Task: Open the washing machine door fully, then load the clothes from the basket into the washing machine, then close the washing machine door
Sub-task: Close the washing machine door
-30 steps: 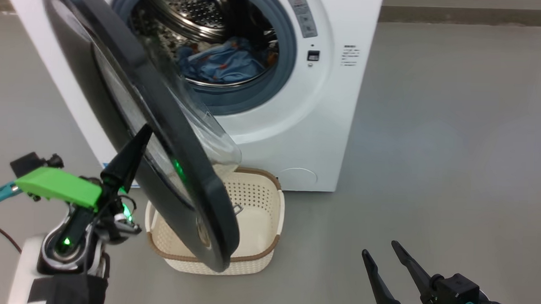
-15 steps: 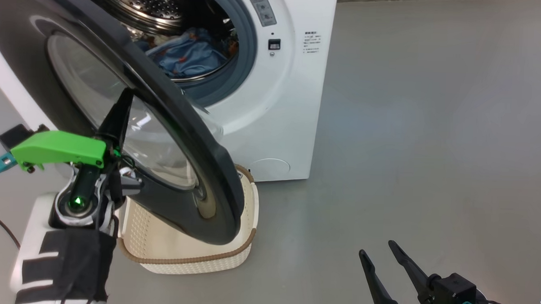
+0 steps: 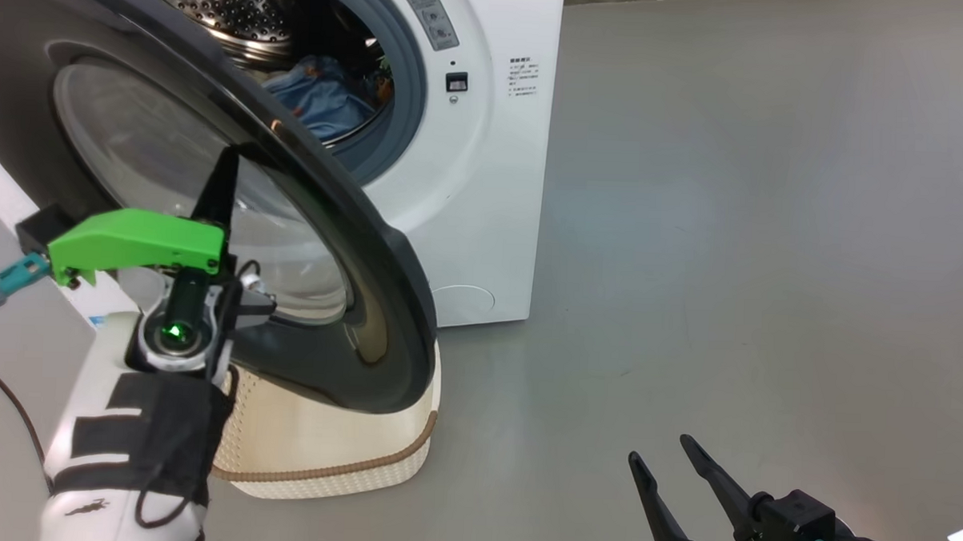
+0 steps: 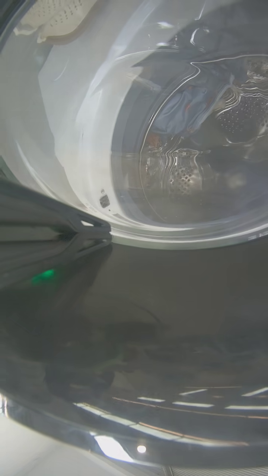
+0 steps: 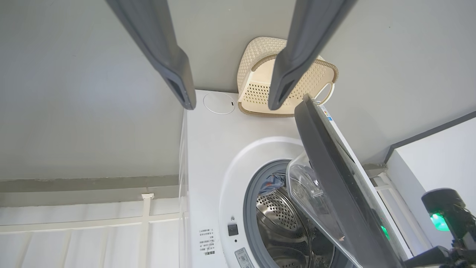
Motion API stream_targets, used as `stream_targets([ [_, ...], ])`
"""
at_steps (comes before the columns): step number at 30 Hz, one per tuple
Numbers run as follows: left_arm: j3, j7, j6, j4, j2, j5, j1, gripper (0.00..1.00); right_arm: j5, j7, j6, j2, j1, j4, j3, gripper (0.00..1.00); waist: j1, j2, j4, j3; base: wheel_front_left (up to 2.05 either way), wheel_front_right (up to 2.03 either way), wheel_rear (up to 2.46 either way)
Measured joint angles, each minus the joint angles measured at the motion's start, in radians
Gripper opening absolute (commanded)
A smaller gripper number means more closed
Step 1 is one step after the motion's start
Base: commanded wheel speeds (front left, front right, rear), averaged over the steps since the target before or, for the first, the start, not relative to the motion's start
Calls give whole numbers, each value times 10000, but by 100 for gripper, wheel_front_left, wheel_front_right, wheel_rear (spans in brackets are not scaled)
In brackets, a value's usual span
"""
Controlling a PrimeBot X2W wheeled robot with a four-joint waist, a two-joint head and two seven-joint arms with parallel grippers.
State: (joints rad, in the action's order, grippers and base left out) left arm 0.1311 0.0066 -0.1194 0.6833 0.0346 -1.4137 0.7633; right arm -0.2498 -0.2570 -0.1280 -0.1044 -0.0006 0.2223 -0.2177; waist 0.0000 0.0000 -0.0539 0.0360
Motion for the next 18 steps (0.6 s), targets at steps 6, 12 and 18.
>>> stream_targets([
  [6, 566, -249, 0, 121, -15, -276, 39, 0, -67, 0, 0, -29, -1, 0, 17, 100, 0, 0, 13, 22, 0, 0, 0],
  [12, 1304, -658, -10, -115, 286, 104, -82, 0, -67, 0, 0, 13, -1, -21, 136, 100, 0, 0, 124, 7, 0, 0, 0],
  [18, 2182, -1367, -44, -853, 895, 669, -1082, 55, -67, 0, 0, 90, -1, -79, 437, 100, 0, 0, 353, -10, 0, 0, 0],
])
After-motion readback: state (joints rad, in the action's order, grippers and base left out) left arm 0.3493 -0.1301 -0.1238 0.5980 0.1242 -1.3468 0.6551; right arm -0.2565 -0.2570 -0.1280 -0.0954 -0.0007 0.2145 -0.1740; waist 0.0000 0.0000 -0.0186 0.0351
